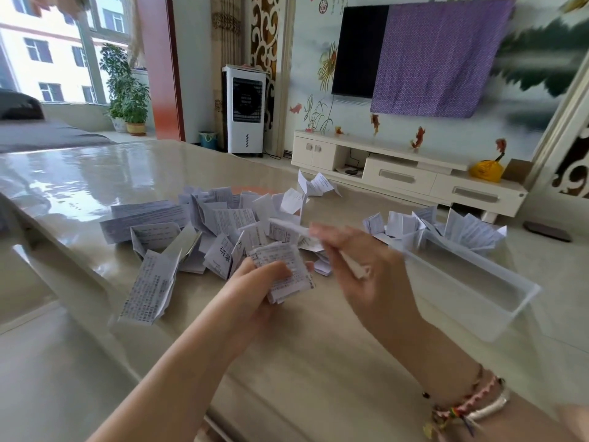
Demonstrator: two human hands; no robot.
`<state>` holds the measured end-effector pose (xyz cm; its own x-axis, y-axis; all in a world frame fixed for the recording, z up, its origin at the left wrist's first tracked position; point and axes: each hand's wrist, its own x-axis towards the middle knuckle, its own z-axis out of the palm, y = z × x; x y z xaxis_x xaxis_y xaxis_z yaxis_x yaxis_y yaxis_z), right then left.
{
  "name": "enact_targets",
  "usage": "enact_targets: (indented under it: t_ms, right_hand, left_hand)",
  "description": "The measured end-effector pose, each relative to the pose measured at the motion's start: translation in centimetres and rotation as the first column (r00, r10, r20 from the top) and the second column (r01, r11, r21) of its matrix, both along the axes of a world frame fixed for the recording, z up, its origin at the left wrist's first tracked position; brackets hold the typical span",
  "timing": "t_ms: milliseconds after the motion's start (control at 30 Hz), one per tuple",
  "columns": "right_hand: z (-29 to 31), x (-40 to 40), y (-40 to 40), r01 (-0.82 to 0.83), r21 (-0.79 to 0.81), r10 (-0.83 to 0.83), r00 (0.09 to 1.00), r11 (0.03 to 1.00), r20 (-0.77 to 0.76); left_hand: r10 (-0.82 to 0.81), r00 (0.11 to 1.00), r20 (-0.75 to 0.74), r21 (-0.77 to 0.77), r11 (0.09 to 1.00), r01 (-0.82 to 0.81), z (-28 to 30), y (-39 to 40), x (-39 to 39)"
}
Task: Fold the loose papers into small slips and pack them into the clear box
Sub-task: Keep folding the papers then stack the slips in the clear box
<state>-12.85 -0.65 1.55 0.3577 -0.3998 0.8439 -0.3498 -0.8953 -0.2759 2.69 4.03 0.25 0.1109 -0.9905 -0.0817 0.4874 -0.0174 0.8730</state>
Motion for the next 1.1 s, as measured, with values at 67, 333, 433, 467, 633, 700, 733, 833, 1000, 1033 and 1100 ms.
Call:
enact_targets:
  t_ms: [67,333,433,467,633,700,733,833,1000,1033,1100]
  right_hand:
    - [-0.7,0.8,0.0,-0.051,-0.024,0.047,0.990,0.998,-0.135]
    - [-1.9,1.2,-0.6,-0.068,-0.087,0.040,0.957,0.994,-0.286]
    - [-1.8,1.3,-0.2,-0.111,-0.098,0.078,0.954,0.989,-0.290]
    - [-1.8,1.4,-0.1,-0.131,-0.106,0.095,0.952,0.986,-0.291]
    - [-1.4,1.6,0.9,-0.190,-0.014,0.182,0.956,0.982,-0.230]
    - [-0.9,1.5,1.4,-0.197,0.080,0.207,0.968,0.977,-0.145]
    - [-0.5,1.4,1.5,-0.193,0.124,0.207,0.973,0.973,-0.106]
    - [0.1,1.3,1.7,-0.167,0.186,0.180,0.982,0.968,-0.058]
    - [0.5,1.0,1.7,-0.181,0.231,0.200,0.978,0.956,-0.062]
    - [0.5,1.0,1.6,-0.182,0.233,0.201,0.978,0.955,-0.060]
    - [0.4,1.0,1.4,-0.167,0.249,0.188,0.980,0.954,-0.061]
  left_hand:
    - [0.008,0.999,-0.045,-0.031,0.999,-0.009,0.2,0.0,0.1]
    - [0.008,0.918,-0.396,-0.009,1.000,-0.012,1.1,0.8,0.5]
    - [-0.003,0.919,-0.395,0.006,1.000,0.006,1.1,0.9,0.6]
    - [-0.010,0.923,-0.386,0.011,1.000,0.015,1.2,0.9,0.5]
    - [0.047,0.943,-0.329,0.028,0.999,-0.041,0.9,0.8,0.3]
    - [0.066,0.966,-0.249,0.035,0.998,-0.060,0.8,0.8,0.1]
    - [0.064,0.975,-0.215,0.038,0.998,-0.058,0.8,0.8,0.0]
    - [0.044,0.988,-0.150,0.046,0.998,-0.037,0.7,0.9,-0.4]
    - [0.040,0.997,-0.063,0.056,0.998,-0.037,0.5,0.9,-0.7]
    - [0.031,0.999,-0.044,0.053,0.998,-0.029,0.5,1.0,-0.8]
    - [0.002,1.000,-0.012,0.047,0.999,-0.002,0.8,1.0,-1.0]
